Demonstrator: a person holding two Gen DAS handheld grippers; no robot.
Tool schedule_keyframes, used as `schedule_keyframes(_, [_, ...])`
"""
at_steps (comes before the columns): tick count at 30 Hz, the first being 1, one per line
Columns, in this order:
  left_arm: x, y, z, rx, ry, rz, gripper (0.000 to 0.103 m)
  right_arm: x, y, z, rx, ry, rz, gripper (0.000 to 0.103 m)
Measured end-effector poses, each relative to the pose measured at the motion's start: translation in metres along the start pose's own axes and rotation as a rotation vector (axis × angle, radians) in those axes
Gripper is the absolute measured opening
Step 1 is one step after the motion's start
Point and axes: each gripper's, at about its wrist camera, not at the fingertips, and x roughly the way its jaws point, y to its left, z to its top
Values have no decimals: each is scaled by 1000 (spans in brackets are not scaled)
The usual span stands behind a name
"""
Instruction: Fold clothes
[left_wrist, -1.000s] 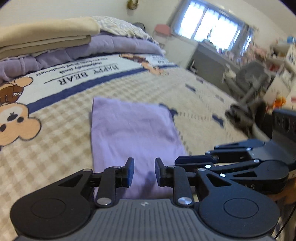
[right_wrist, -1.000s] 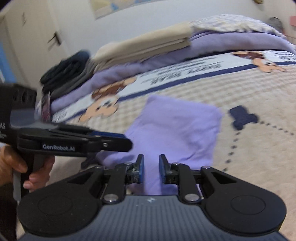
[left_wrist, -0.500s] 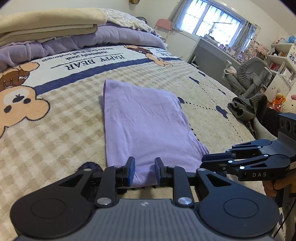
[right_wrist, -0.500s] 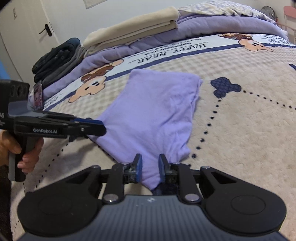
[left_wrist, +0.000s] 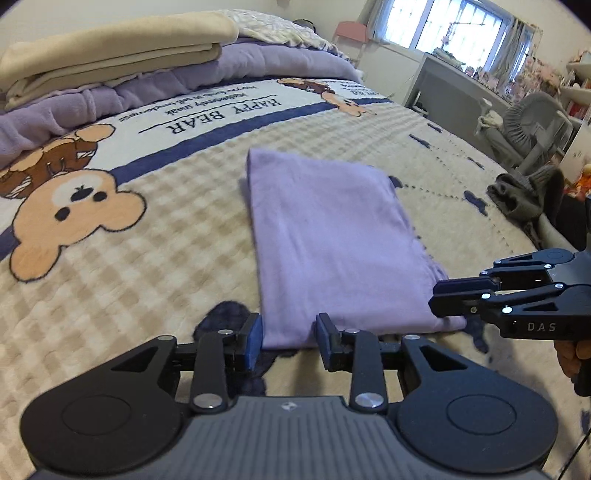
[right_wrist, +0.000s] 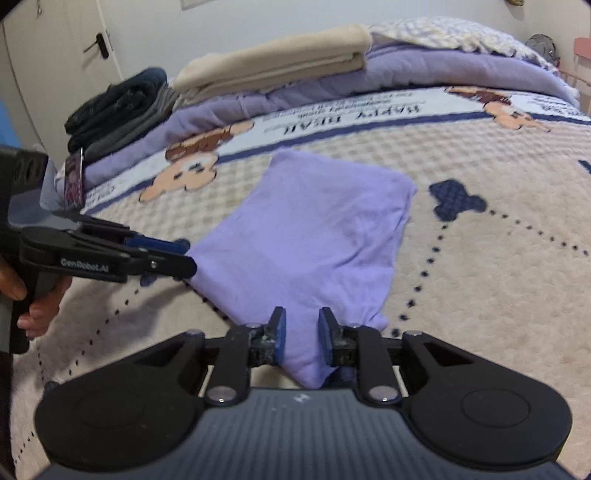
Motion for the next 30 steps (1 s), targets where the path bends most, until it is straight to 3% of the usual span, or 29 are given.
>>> schedule_keyframes(6, [-5,-1,2,-12,26,45,35,-10,-22,-11,92,11,-29,23])
schedule_keyframes(10, [-8,-16,7,-5,65,138,47,-21,-24,-14,98,49,-82,24])
schedule_keyframes(14, [-16,-34,10,4,88,199,52,-29,-16,-11,126,96,-138,28])
schedule_keyframes(18, [-28,-54,11,-35,116,231,63,-37,1,-8,125,117,-164,43])
schedule_keyframes(21, [-38,-70,11,-46,126,241,82,-43,13,-5,124,128,-183,53])
schedule_keyframes(26, [-46,-92,11,-79,177,243,87,-57,30,-1,157,134,-222,65])
schedule_keyframes(28, [-48,-97,10,-94,191,241,100,-61,32,-1,183,140,-236,73])
schedule_keyframes(30, [-50,-102,10,-89,197,255,102,-63,34,0,185,144,-260,75])
